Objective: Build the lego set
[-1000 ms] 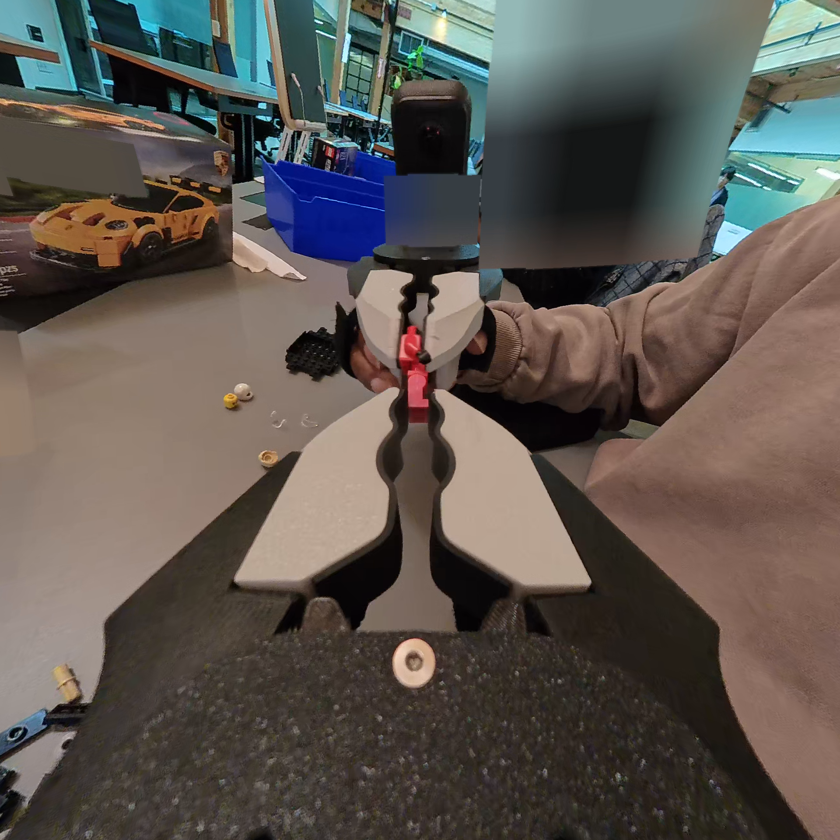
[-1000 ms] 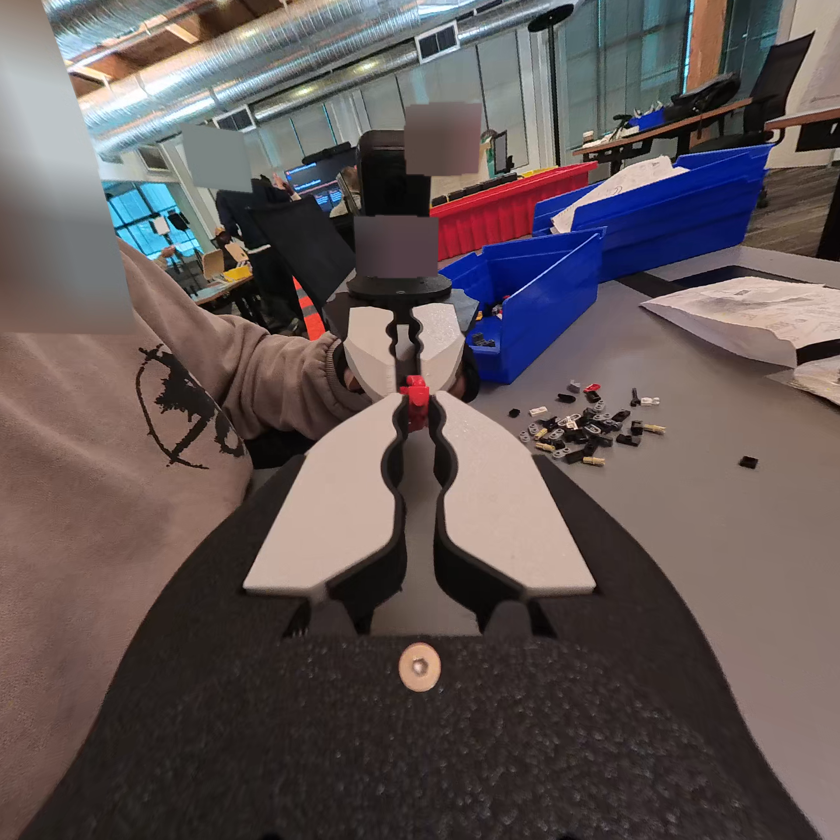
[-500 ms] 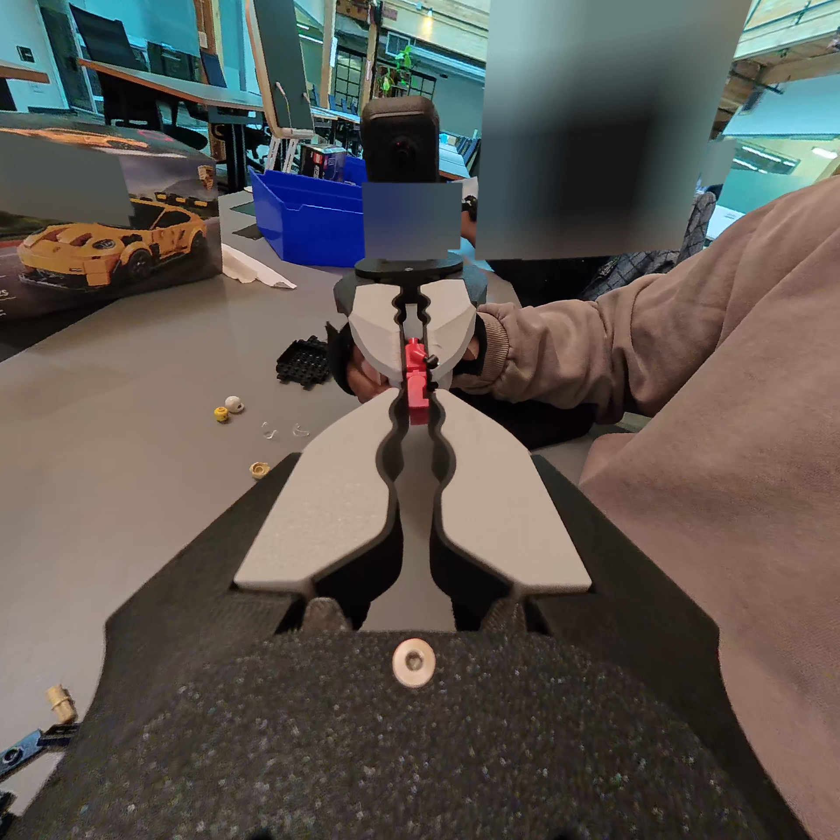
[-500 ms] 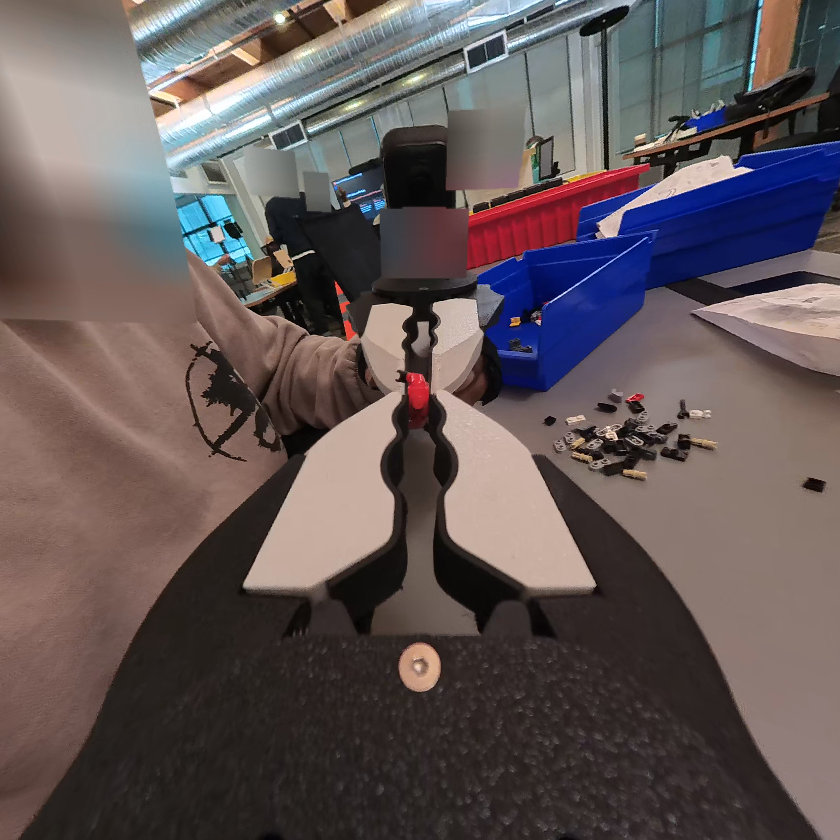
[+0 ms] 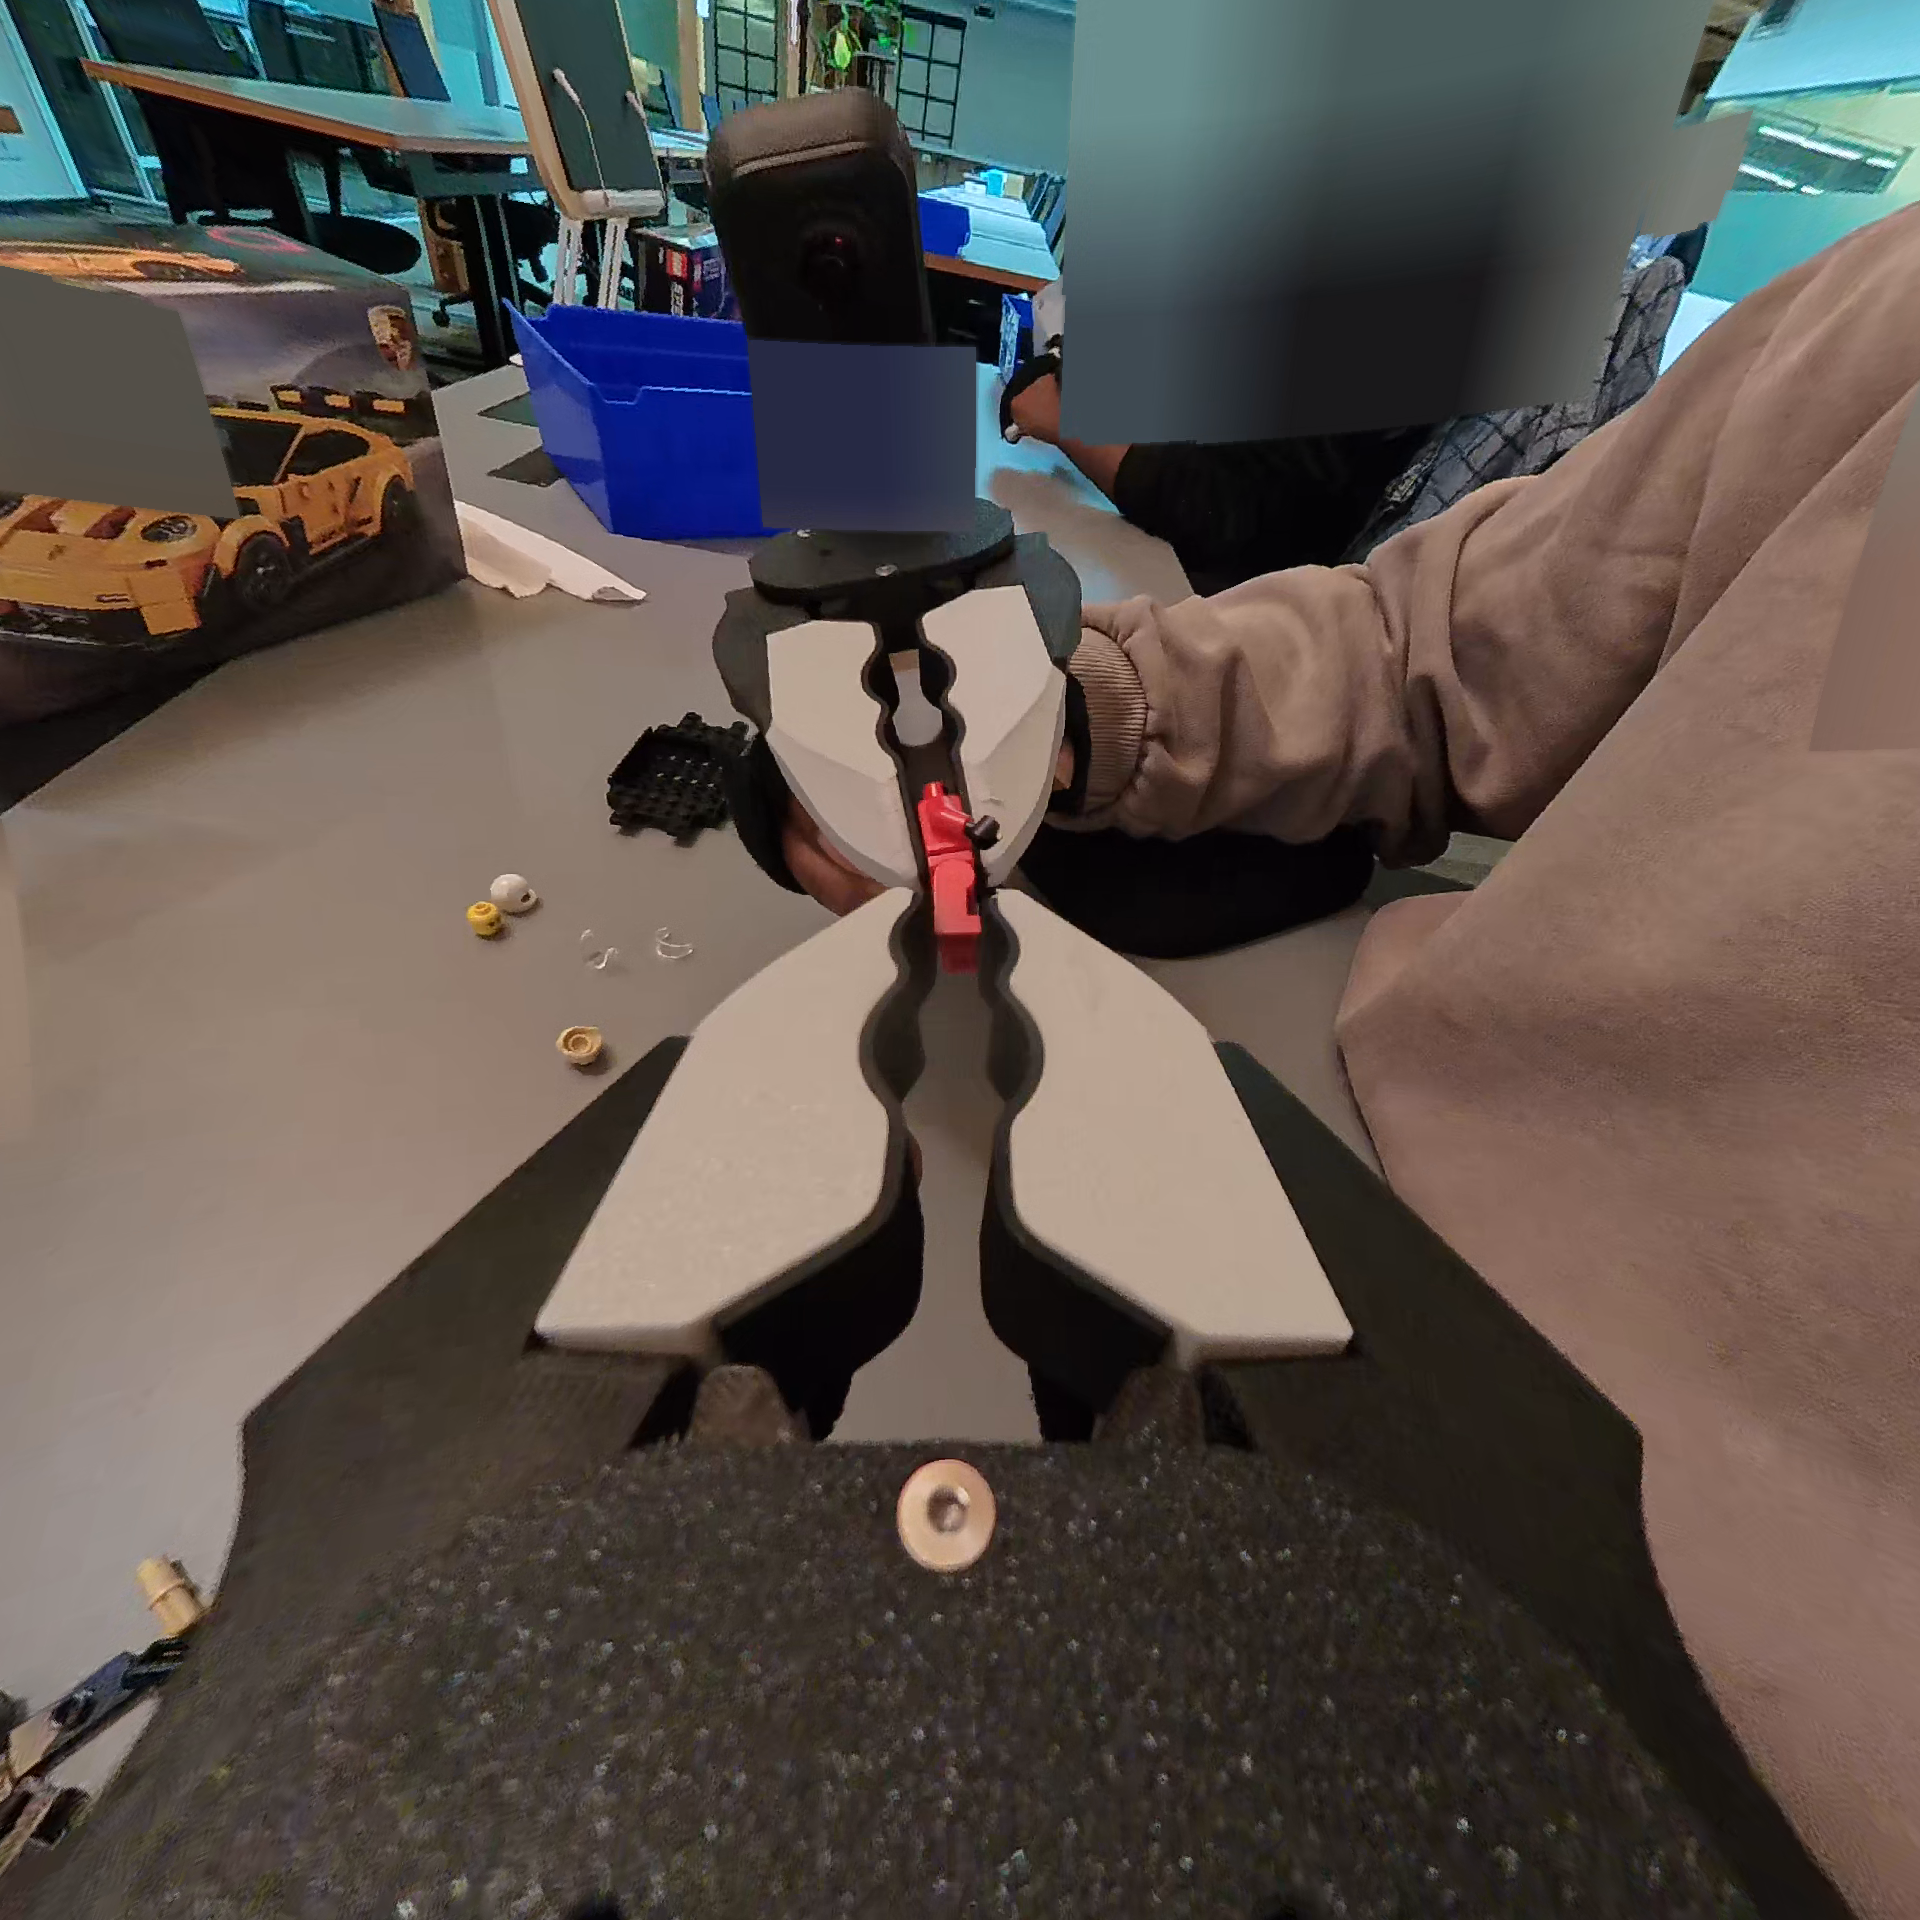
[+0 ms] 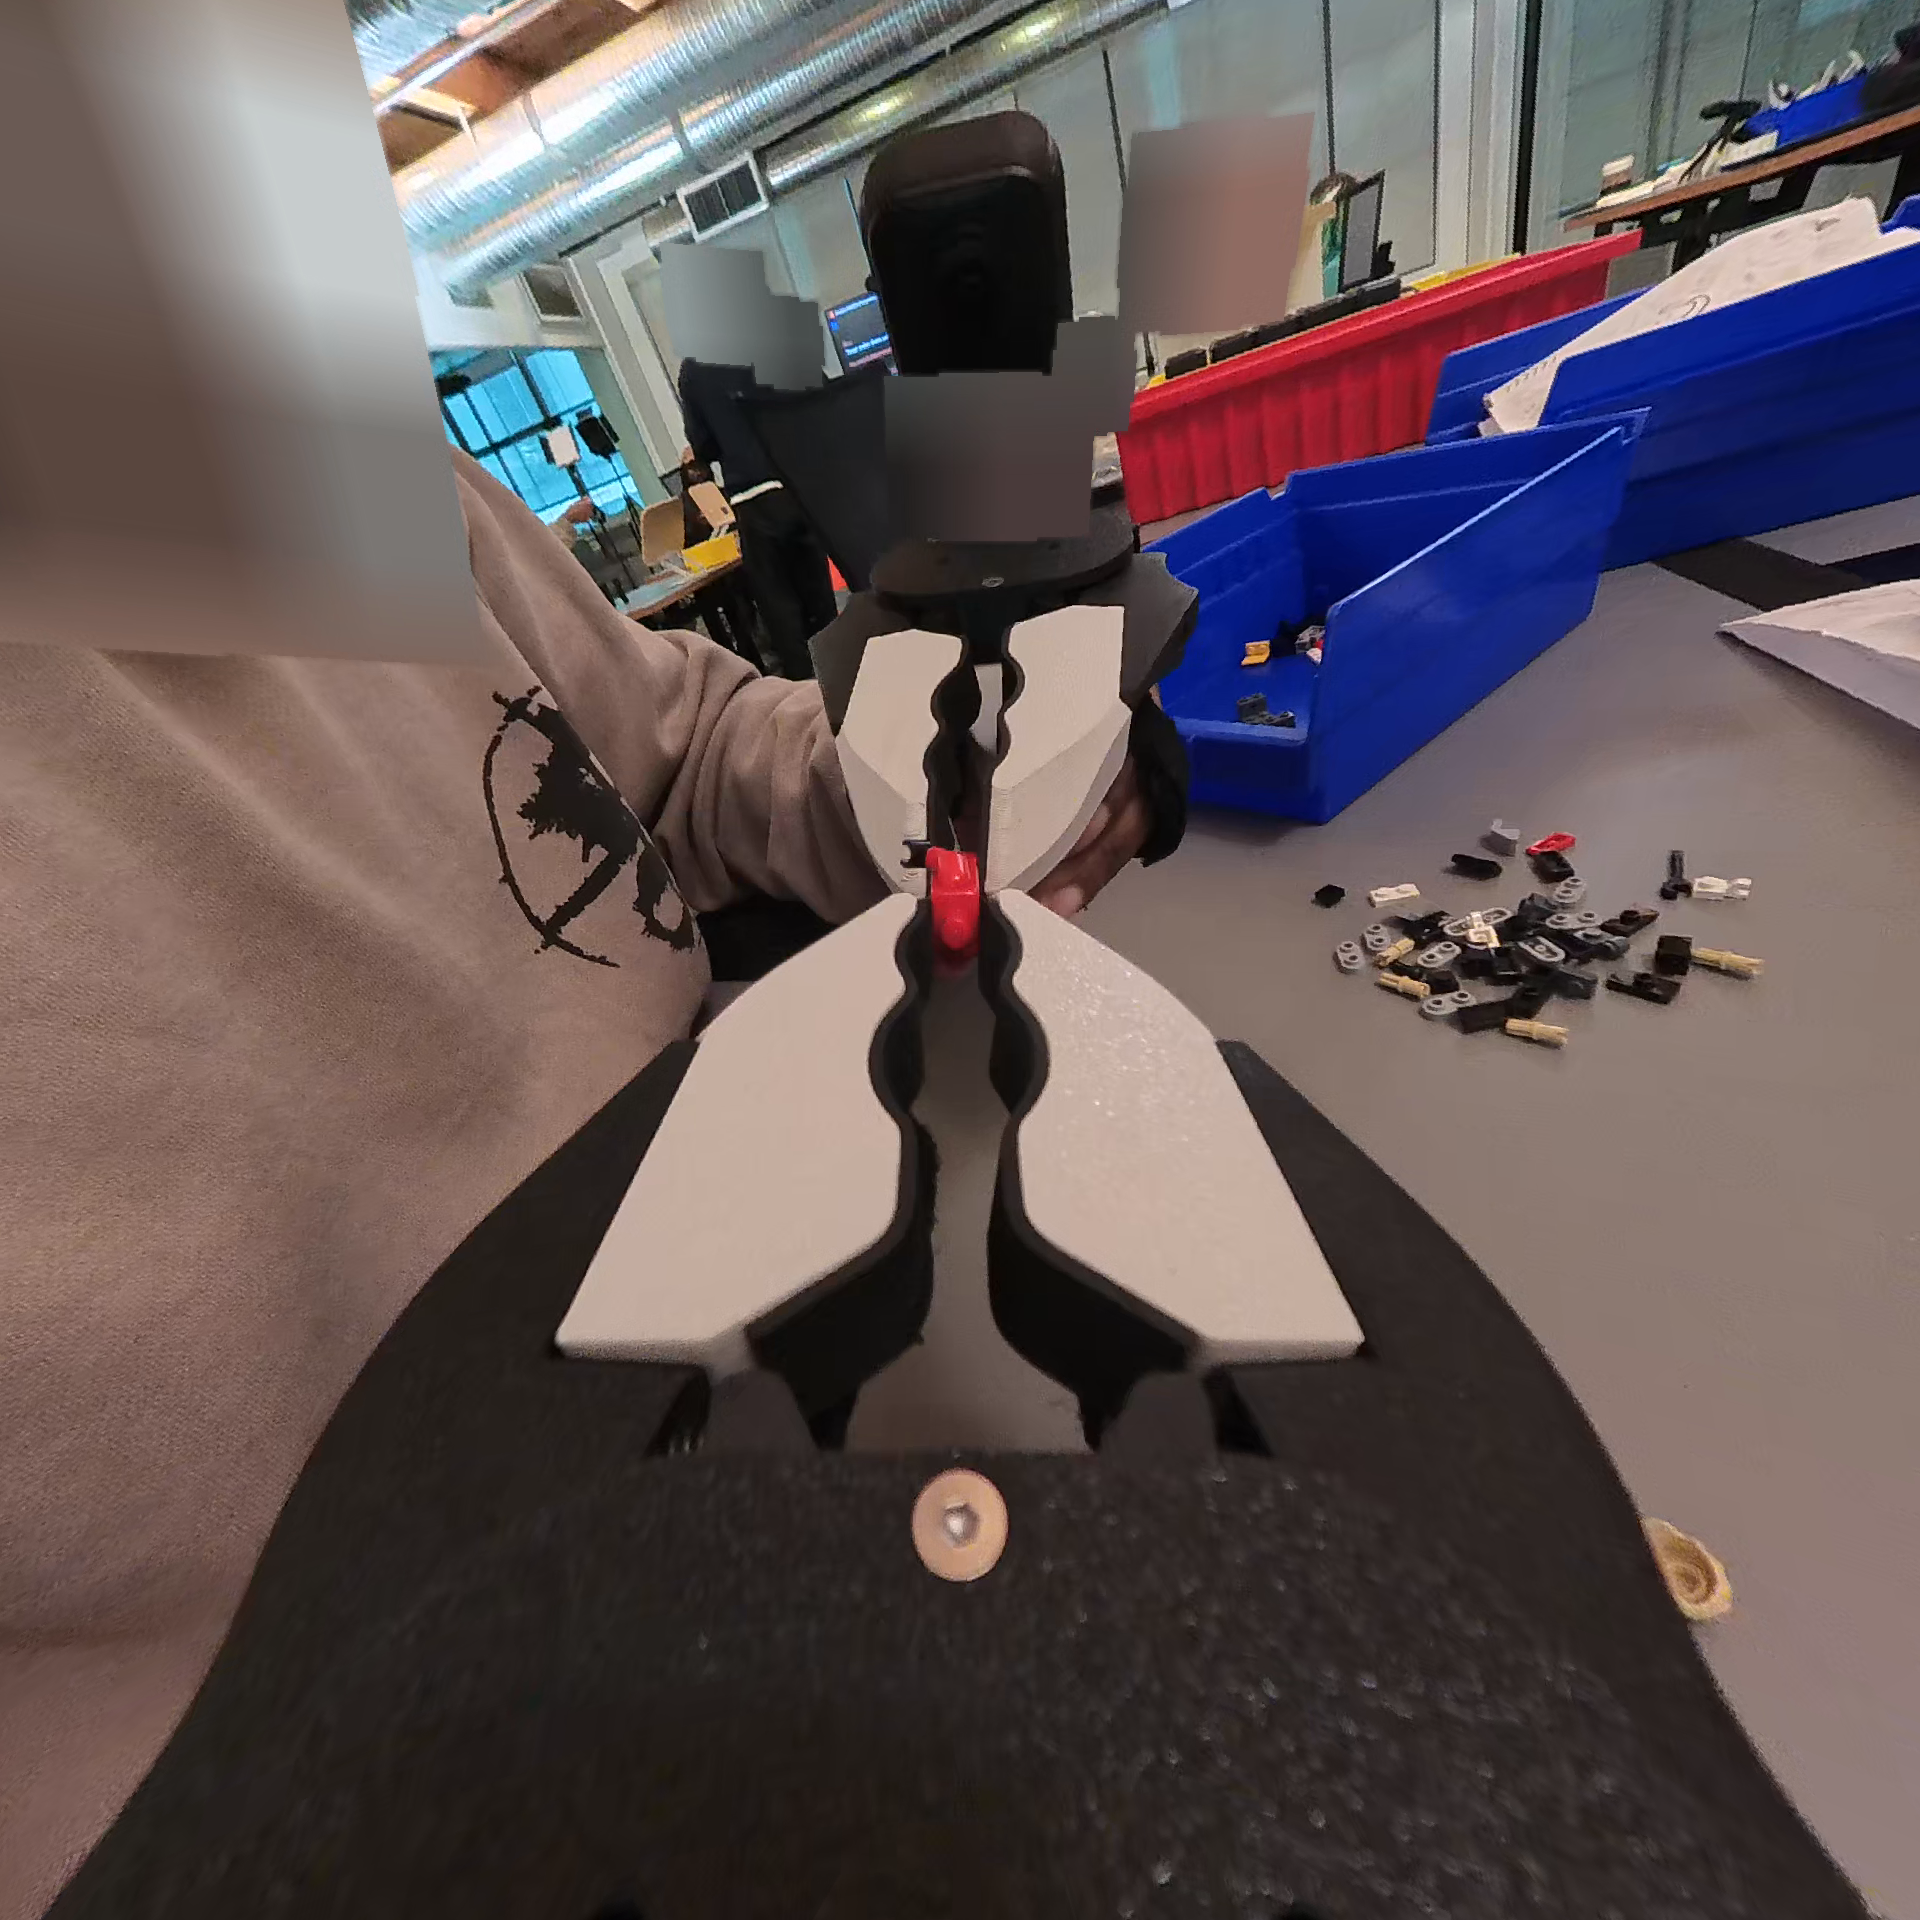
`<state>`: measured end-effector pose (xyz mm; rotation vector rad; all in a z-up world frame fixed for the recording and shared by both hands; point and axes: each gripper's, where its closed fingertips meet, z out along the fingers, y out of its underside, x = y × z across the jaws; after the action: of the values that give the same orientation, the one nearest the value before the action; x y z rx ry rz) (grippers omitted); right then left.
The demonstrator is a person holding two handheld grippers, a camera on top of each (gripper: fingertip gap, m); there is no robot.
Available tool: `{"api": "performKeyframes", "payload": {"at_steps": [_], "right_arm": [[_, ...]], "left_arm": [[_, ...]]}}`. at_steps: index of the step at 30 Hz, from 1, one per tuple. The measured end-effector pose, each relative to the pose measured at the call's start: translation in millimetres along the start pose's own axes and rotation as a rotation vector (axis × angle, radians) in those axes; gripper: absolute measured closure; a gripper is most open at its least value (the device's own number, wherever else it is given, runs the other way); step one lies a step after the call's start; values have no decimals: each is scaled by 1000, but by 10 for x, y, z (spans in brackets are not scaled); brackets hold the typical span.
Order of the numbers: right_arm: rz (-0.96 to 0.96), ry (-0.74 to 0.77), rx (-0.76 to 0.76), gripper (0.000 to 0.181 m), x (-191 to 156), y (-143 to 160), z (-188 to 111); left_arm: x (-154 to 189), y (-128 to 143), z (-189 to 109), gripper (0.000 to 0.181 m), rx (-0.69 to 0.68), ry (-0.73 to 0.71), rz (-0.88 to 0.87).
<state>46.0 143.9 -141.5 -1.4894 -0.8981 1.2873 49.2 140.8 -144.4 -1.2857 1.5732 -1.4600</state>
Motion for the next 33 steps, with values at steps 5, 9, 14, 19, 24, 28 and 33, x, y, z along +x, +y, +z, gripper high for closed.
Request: {"api": "performKeyframes", "payload": {"at_steps": [5,9,14,19,24,28,33], "right_arm": [[-22,4,-25,173,1,46,0],[-13,-34,-24,173,-46,135,113],[-114,13,-81,173,-6,76,144],[-144,87,-90,173,70,51,115],[-207,176,-135,173,121,71,99],[-256,227,-182,173,137,80,95],[-306,285,-232,173,157,96,73]], "left_arm": [[0,2,21,174,-2,-13,14],[44,-71,43,173,2,-1,49],[21,-102,-25,173,-17,-22,101],[-51,-86,-50,173,-23,-84,134],[-103,-46,-42,173,-62,-164,214],[-117,-9,-37,173,-88,-176,235],[-131,10,-19,173,-102,-202,260]]}}
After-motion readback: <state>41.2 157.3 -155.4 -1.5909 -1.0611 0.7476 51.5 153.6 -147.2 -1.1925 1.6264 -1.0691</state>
